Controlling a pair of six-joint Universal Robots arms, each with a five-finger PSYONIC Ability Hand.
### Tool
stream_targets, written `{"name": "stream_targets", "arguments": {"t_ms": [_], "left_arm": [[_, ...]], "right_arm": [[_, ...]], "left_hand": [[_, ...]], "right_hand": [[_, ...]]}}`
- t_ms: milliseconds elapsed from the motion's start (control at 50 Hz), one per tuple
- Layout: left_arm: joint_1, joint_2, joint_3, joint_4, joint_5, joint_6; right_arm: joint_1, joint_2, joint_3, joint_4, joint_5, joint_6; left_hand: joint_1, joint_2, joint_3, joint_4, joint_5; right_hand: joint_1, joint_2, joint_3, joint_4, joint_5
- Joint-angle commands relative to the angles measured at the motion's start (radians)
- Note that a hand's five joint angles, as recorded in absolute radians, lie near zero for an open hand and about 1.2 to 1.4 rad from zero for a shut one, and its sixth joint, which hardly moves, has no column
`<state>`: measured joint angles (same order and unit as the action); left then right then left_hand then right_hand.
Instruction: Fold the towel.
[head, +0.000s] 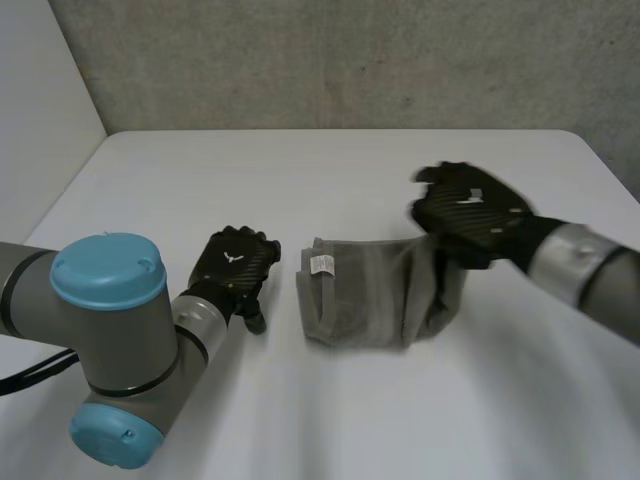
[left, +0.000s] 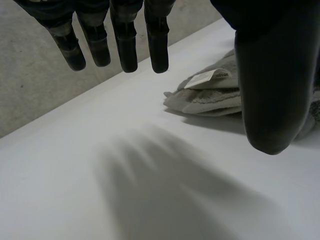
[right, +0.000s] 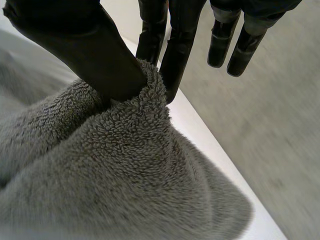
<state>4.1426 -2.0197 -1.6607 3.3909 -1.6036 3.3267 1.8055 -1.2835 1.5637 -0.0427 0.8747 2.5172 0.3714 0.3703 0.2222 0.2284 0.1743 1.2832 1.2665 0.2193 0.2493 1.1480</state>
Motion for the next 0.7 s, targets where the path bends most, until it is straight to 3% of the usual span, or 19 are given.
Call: {"name": "stream_targets", "arguments": {"t_ms": [20, 160, 340, 360, 380, 500, 560, 700], "left_arm": [[0.005, 0.032, -0.018, -0.001, -0.029, -0.001], [0.057, 0.093, -0.054, 0.001, -0.049, -0.001], [0.099, 0.136, -0.077, 0.001, -0.056, -0.003], [0.099, 0.136, -0.079, 0.001, -0.056, -0.001], [0.099, 0.134, -0.079, 0.002, -0.056, -0.001], [0.099, 0.130, -0.067, 0.002, -0.055, -0.003], [0.096, 0.122, -0.053, 0.005, -0.055, -0.003], [0.071, 0.122, -0.001, 0.031, -0.053, -0.006]], "right_arm": [[0.261, 0.161, -0.137, -0.022, 0.059, -0.001], [0.431, 0.318, -0.226, -0.034, 0.081, 0.000], [0.477, 0.408, -0.238, -0.029, 0.133, -0.001], [0.470, 0.408, -0.240, -0.025, 0.157, 0.000], [0.469, 0.401, -0.235, -0.020, 0.182, 0.003], [0.459, 0.358, -0.199, -0.020, 0.233, 0.017], [0.403, 0.256, -0.134, -0.023, 0.234, 0.023], [0.273, 0.066, -0.004, -0.036, 0.210, 0.253]], "left_hand": [[-0.046, -0.045, -0.048, -0.054, -0.024], [-0.067, -0.066, -0.048, -0.054, -0.044], [-0.073, -0.072, -0.048, -0.054, -0.050], [-0.073, -0.072, -0.048, -0.054, -0.050], [-0.073, -0.072, -0.048, -0.054, -0.050], [-0.082, -0.080, -0.048, -0.054, -0.059], [-0.090, -0.089, -0.048, -0.054, -0.068], [-0.087, -0.086, -0.048, -0.054, -0.065]], "right_hand": [[0.113, 0.130, -0.045, -0.075, 0.074], [0.113, 0.130, -0.045, -0.075, 0.074], [0.113, 0.130, -0.045, -0.075, 0.074], [-0.351, -0.334, -0.045, -0.075, -0.390], [-1.097, -1.080, -0.045, -0.075, -1.136], [-1.109, -1.092, -0.045, -0.075, -1.148], [-1.109, -1.092, -0.045, -0.075, -1.148], [-1.109, -1.092, -0.045, -0.075, -1.148]]}}
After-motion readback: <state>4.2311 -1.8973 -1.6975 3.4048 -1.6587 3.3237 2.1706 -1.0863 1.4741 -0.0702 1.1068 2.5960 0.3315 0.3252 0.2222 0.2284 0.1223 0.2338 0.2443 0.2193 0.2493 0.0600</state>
